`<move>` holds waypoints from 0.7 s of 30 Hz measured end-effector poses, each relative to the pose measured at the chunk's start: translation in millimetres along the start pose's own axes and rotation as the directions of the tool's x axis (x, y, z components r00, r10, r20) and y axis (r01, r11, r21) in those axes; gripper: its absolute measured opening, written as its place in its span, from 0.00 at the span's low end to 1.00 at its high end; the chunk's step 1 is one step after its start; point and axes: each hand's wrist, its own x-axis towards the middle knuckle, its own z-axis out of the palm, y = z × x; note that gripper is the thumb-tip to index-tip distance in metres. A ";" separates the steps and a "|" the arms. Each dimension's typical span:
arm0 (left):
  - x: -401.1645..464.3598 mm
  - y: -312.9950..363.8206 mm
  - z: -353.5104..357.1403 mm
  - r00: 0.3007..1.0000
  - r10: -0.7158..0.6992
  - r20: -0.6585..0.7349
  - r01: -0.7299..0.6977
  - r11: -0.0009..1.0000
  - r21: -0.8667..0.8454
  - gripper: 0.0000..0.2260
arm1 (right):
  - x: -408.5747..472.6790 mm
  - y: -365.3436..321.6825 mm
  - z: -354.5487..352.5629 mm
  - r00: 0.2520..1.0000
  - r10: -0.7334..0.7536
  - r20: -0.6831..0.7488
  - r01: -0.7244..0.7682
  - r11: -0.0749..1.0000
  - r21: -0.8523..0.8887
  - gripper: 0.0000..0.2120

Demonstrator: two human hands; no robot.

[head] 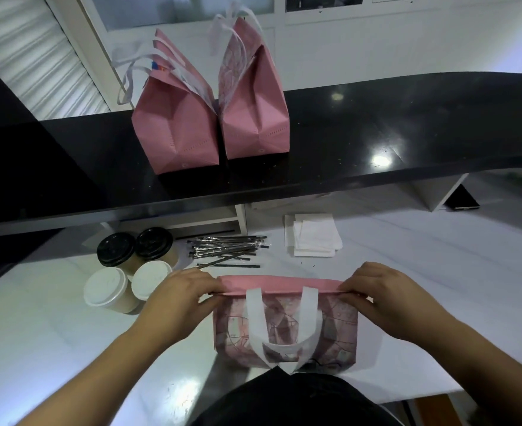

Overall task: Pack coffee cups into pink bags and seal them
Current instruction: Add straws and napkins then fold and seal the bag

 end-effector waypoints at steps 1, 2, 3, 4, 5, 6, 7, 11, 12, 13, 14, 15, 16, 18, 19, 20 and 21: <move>-1.3 -1.1 1.3 1.000 -0.018 0.001 0.018 1.000 -0.023 0.09 | -0.6 -0.5 -0.6 1.000 -0.008 -0.008 0.008 1.000 -0.003 0.07; -2.0 -1.6 2.7 0.999 -0.039 -0.003 0.039 0.998 -0.041 0.09 | -0.9 -1.6 -1.0 1.000 -0.011 -0.012 0.011 1.000 -0.002 0.07; -2.4 -2.0 4.4 0.998 -0.058 -0.008 0.057 0.997 -0.053 0.08 | -1.4 -2.2 -0.8 1.000 -0.012 -0.016 0.012 1.000 0.002 0.06; -2.4 -2.1 6.1 0.997 -0.075 -0.010 0.075 0.995 -0.062 0.08 | -2.0 -2.8 -0.6 1.000 -0.007 -0.022 0.007 1.000 0.005 0.05; -2.2 -1.6 7.7 0.996 -0.093 -0.009 0.093 0.993 -0.069 0.08 | -2.9 -2.8 0.0 1.000 0.006 -0.028 -0.006 1.000 0.005 0.05; -2.0 -0.4 9.0 0.994 -0.108 -0.004 0.107 0.991 -0.074 0.07 | -4.3 -2.9 0.5 0.999 0.023 -0.030 -0.023 1.000 -0.005 0.04; -2.4 1.0 10.3 0.993 -0.118 0.001 0.118 0.990 -0.077 0.07 | -5.8 -3.2 1.1 0.999 0.033 -0.031 -0.034 0.999 -0.026 0.04; -6.0 6.0 15.6 0.989 -0.146 0.013 0.146 0.984 -0.097 0.08 | -8.4 -15.1 3.0 0.999 0.045 -0.005 -0.045 0.989 -0.139 0.15; -6.5 7.2 16.0 0.987 -0.158 0.017 0.159 0.981 -0.111 0.08 | -7.1 -20.9 4.1 0.999 0.044 0.025 -0.039 0.983 -0.180 0.20; -6.4 8.4 16.3 0.986 -0.166 0.017 0.167 0.978 -0.123 0.09 | -5.3 -26.9 6.2 0.997 0.042 0.062 -0.027 0.976 -0.217 0.25; -5.9 9.5 16.5 0.986 -0.168 0.014 0.168 0.977 -0.133 0.08 | -2.7 -33.6 8.4 0.994 0.043 0.097 -0.018 0.970 -0.241 0.28; -5.1 10.5 16.7 0.986 -0.167 0.010 0.167 0.976 -0.140 0.08 | 0.4 -39.3 10.7 0.992 0.040 0.119 -0.009 0.968 -0.252 0.29; -4.5 11.4 16.8 0.986 -0.169 0.008 0.168 0.975 -0.146 0.08 | 3.8 -44.0 12.2 0.990 0.041 0.131 -0.006 0.966 -0.257 0.29; -4.1 13.3 16.5 0.985 -0.174 0.004 0.172 0.972 -0.158 0.09 | 11.2 -49.1 12.4 0.991 0.050 0.125 -0.015 0.964 -0.265 0.22; -4.3 14.4 16.0 0.985 -0.175 0.000 0.173 0.971 -0.166 0.09 | 14.4 -50.2 11.1 0.992 0.048 0.118 -0.016 0.965 -0.264 0.18; -4.4 15.2 15.4 0.984 -0.176 -0.007 0.172 0.969 -0.176 0.09 | 17.1 -51.1 9.4 0.992 0.043 0.120 -0.011 0.966 -0.257 0.15; -4.2 16.1 14.7 0.984 -0.177 -0.015 0.171 0.968 -0.185 0.09 | 18.9 -51.5 8.1 0.992 0.033 0.124 -0.001 0.969 -0.247 0.13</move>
